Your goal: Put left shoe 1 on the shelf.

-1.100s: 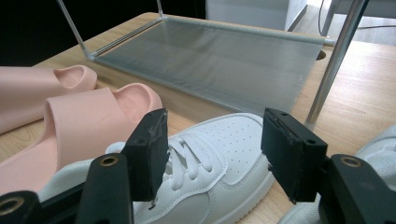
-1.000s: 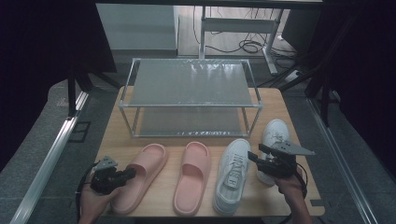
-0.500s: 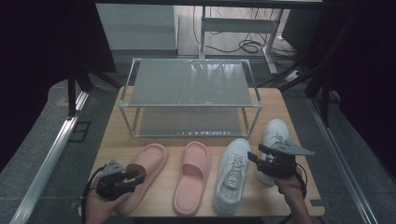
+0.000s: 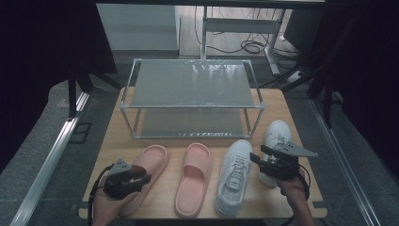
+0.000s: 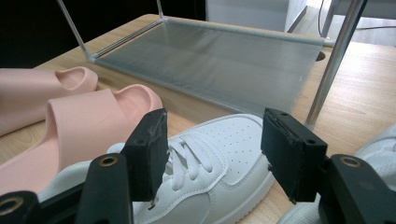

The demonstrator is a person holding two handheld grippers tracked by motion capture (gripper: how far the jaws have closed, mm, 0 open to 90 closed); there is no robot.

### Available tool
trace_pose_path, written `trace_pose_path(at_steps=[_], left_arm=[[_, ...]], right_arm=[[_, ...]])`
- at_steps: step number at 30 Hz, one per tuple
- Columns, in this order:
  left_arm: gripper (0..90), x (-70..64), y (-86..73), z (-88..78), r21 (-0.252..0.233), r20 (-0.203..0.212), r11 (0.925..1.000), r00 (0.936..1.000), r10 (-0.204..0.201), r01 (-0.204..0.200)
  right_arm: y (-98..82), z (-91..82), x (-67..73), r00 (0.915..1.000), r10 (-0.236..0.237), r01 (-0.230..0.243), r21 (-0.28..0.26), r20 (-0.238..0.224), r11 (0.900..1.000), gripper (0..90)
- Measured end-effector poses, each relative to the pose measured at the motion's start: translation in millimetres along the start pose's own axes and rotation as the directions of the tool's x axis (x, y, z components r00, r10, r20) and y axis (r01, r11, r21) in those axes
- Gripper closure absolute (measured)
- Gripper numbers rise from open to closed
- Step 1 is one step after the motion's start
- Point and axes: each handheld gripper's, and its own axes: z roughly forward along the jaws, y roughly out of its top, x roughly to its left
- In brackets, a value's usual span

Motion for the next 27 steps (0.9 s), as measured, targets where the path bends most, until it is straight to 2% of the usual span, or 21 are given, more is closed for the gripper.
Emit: trace_pose_path(at_steps=[9, 17, 18, 20, 27], left_arm=[[67.2, -1.2, 5.0, 15.7, 0.022, -0.009, 0.9998, 1.0000, 0.002, -0.002], [75.8, -2.8, 6.1, 26.2, 0.032, -0.032, 0.9995, 0.9995, 0.000, 0.001], [77.7, -4.1, 6.2, 27.8, 0.032, -0.055, 0.9995, 0.9985, 0.008, -0.006], [81.5, -4.9, 6.2, 28.4, 0.028, -0.066, 0.9996, 0.9978, 0.005, -0.004], [84.0, -7.3, 7.1, 29.1, 0.015, -0.091, 0.9999, 0.9958, 0.007, -0.006]], right_arm=[[1.9, -3.7, 0.3, 1.0000, 0.002, -0.002, -0.010, 0.004, 1.000, 41.3], [2.1, -4.5, -0.9, 1.0000, 0.007, -0.007, -0.011, 0.006, 1.000, 41.1], [2.1, -4.6, -0.9, 0.9999, 0.008, -0.008, -0.012, 0.007, 1.000, 41.1], [2.0, -4.8, -0.8, 1.0000, 0.007, -0.006, -0.013, 0.007, 1.000, 41.1], [1.9, -4.0, -0.5, 1.0000, 0.003, -0.003, -0.011, 0.007, 1.000, 41.1]])
